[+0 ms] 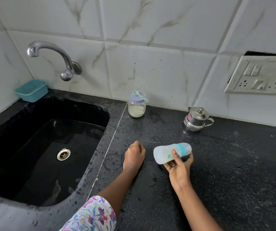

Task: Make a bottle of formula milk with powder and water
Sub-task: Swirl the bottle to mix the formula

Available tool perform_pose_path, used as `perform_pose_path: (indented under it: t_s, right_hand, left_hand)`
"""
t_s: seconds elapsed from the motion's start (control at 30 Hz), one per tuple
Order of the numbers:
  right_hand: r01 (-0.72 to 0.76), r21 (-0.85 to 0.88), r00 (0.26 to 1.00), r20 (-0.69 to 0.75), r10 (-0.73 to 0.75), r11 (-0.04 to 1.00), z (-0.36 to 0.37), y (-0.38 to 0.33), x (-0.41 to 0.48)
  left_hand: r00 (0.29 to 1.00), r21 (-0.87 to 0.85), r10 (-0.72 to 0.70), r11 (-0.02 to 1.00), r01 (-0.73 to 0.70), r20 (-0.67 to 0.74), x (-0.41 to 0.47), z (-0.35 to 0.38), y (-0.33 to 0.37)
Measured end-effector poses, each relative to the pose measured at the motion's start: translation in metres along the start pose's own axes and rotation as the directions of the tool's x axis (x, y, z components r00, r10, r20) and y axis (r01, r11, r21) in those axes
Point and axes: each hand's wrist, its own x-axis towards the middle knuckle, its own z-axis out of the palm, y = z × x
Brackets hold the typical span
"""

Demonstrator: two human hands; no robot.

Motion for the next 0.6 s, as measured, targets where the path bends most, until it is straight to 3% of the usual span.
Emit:
perform_pose_path:
  t_s: [0.13,0.3,0.43,0.6]
  right_hand:
    - [0.015,-0.154,0.998,0.067,-0.005,0.988,0.0004,-0.0034,-0.0057]
    - [-0.002,0.022,1.0,-0.008,0.002,1.0,0.0029,-0.0019,-0.0002]
    - [0.004,-0.13,0.998,0.067,0.005,0.991,0.0041,-0.0039,-0.0057]
    - [-0.005,0.02,1.0,-0.004,0.006,1.0,0.0018,-0.0029,0.0001]
  left_hand:
    - [1.0,0.004,-0.004,1.0,0.004,0.0,0.0007,0.0008,0.0001]
    - [1.0,0.015,0.016,1.0,-0.016,-0.002,0.0,0.0008,0.0]
    - [1.0,0.013,0.01,1.0,-0.01,-0.001,-0.0001,0.0009,-0.0004]
    - [1.0,0.009,0.014,1.0,-0.014,-0.002,-0.0001,0.0006,-0.0003]
